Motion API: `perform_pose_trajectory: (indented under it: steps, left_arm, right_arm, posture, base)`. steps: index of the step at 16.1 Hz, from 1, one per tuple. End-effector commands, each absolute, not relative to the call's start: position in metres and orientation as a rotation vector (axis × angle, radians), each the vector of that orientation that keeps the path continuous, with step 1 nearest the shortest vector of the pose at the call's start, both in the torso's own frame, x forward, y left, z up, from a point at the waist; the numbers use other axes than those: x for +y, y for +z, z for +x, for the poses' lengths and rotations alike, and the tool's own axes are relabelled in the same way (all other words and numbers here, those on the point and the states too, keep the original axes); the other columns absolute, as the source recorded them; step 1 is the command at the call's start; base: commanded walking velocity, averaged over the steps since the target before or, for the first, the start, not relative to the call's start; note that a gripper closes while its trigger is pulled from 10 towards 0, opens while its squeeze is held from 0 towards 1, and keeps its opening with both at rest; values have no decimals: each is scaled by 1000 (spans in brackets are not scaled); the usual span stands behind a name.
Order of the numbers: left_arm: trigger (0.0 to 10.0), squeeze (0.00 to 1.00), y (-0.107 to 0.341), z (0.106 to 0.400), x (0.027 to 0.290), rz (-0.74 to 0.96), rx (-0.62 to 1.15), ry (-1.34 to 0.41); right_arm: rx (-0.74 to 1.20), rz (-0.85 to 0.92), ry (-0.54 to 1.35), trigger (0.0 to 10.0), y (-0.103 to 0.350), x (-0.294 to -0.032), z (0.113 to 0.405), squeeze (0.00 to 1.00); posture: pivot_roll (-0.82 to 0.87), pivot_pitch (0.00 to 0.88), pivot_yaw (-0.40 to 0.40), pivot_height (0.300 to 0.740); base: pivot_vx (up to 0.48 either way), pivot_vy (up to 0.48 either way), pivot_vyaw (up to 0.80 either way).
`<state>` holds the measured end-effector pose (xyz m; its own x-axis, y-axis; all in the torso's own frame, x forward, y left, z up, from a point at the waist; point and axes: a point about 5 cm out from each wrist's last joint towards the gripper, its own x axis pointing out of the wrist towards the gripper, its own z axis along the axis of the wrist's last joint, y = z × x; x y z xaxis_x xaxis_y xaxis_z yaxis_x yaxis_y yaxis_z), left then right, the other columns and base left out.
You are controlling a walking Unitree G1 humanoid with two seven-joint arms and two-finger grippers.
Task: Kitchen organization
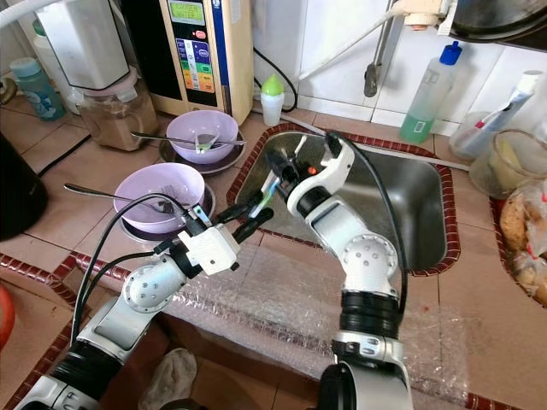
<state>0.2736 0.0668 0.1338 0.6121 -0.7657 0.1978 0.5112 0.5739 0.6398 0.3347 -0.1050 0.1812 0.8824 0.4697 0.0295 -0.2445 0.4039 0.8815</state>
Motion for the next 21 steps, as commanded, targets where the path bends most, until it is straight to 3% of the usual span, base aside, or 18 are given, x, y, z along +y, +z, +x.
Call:
perform_pose_trajectory:
  steps: [1, 3, 5, 9, 10, 11, 16, 21]
  left_arm:
    - [10000, 1000, 140, 278, 71, 555, -507, -760]
    - [10000, 1000, 140, 278, 70, 547, -498, -766]
    - [10000, 1000, 139, 277, 69, 540, -494, -773]
    - [10000, 1000, 144, 276, 66, 500, -491, -799]
    - [10000, 1000, 145, 275, 66, 450, -458, -817]
    - [10000, 1000, 144, 275, 65, 422, -434, -824]
    - [10000, 1000, 150, 274, 69, 280, -372, -799]
    - [10000, 1000, 162, 274, 75, 214, -359, -723]
  right_arm:
    - [222, 1074, 376, 0, 179, -115, 339, 0]
    - [190, 1090, 334, 0, 181, -118, 342, 0]
    - [86, 997, 217, 0, 185, -132, 351, 0]
    - [-80, 448, 32, 0, 186, -157, 359, 0]
    - [-57, 217, -21, 8196, 166, -164, 360, 0]
    - [-40, 210, -11, 10000, 156, -167, 359, 1000]
    - [17, -10, -29, 10000, 138, -192, 366, 1000]
    - [28, -84, 41, 10000, 125, -185, 366, 1000]
  posture:
    - [9, 0, 4, 740]
    - [9, 0, 5, 740]
    - [12, 0, 8, 740]
    - [21, 0, 13, 740]
    - [21, 0, 13, 740]
    - [28, 0, 14, 740]
    - [27, 0, 16, 740]
    - [34, 0, 8, 740]
  base:
    - [0, 0, 0]
    - [0, 0, 0]
    - [0, 0, 0]
    - [0, 0, 0]
    - [0, 0, 0]
    - [0, 0, 0]
    - [0, 0, 0]
    - [0, 0, 0]
